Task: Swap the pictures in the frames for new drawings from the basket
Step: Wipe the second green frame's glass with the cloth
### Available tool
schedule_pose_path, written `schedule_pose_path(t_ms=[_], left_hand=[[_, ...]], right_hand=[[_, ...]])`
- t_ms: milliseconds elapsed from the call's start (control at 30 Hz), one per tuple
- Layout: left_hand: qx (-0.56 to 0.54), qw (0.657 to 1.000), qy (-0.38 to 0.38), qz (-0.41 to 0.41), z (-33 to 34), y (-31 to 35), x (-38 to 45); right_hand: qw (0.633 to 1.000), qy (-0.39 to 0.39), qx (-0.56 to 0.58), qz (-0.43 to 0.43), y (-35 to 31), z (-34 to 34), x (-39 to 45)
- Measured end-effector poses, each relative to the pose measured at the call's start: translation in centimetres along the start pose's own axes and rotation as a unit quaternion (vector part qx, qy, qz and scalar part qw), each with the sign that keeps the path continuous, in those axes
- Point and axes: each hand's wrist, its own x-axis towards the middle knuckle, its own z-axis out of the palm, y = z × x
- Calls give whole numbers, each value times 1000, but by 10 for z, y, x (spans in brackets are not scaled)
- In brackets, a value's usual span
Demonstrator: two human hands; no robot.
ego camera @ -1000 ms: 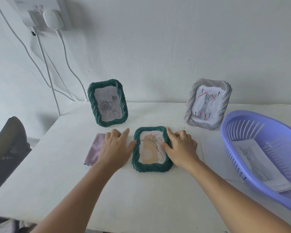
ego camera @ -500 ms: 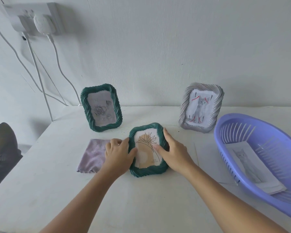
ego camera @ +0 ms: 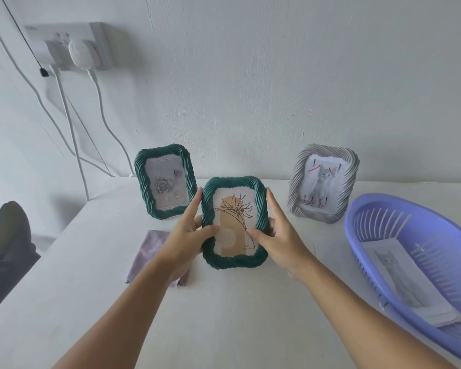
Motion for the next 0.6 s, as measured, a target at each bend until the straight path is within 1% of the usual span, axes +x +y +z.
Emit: schedule_pose_path(t_ms=[100, 267, 600], left_hand=[[2, 1000, -14, -7, -3, 4, 3], [1, 1000, -6, -6, -5, 6, 9], [-4, 998, -63, 1, -10, 16, 18]], right_hand=[[1000, -2, 16, 5, -1, -1, 2], [999, 0, 34, -7, -4, 0, 6], [1000, 2, 19, -10, -5, -4, 15]])
